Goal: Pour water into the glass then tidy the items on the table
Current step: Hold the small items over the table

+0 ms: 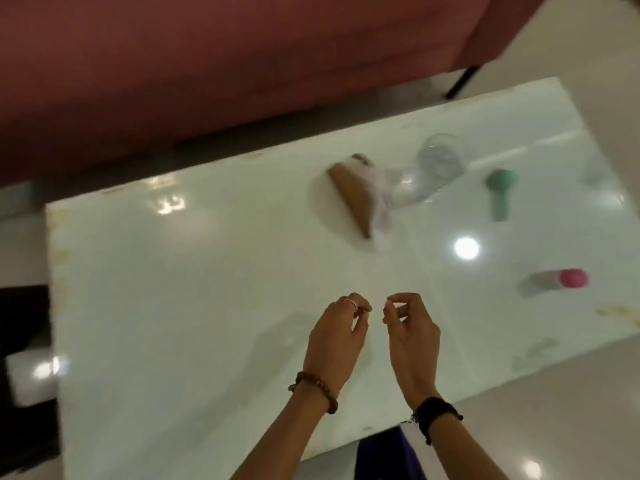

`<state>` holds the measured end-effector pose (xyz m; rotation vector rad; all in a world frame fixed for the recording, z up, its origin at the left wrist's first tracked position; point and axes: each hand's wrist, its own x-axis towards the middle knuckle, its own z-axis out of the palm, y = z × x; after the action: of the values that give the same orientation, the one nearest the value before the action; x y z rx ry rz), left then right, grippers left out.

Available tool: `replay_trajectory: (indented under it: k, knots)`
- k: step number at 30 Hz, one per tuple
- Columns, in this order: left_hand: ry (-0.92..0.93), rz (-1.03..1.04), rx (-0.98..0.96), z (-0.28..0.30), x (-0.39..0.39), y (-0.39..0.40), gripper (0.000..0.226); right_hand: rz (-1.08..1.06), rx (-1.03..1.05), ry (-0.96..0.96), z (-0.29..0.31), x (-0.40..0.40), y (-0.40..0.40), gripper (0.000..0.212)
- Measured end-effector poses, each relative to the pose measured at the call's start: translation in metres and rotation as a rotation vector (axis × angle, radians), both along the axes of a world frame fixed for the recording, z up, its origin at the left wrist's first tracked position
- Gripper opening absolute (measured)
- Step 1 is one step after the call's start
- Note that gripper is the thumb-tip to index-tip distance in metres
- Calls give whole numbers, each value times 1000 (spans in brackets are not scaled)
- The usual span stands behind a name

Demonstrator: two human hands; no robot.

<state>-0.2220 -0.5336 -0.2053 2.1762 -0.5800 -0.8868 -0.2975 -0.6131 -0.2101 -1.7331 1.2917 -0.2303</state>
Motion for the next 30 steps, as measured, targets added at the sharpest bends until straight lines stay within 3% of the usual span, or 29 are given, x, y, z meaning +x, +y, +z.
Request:
replay_trajectory:
  k: [4, 9, 12, 15, 20, 25, 30]
  knots:
    - [1, -191, -60, -10, -33, -103, 19, -231, 14, 7, -11, -54, -84, 4]
    - [-167, -407, -87, -26, -48, -211, 46, -470, 88, -12, -33, -96, -155, 18]
    - [-291, -581, 33, -37, -44, -268, 68, -624, 121, -58, -43, -108, -184, 31]
    - [-479, -704, 237, -48, -36, -314, 68, -633, 144, -81, -52, -112, -208, 43]
    - [-528, -565, 310, -61, -30, -353, 50, -555, 68, -32, -61, -109, -233, 51]
    - [-535, -428, 208, -62, -35, -348, 32, -469, 30, -22, -63, -111, -239, 26]
    - [-440, -382, 152, -64, -27, -328, 24, -376, -8, -11, -62, -109, -233, 24]
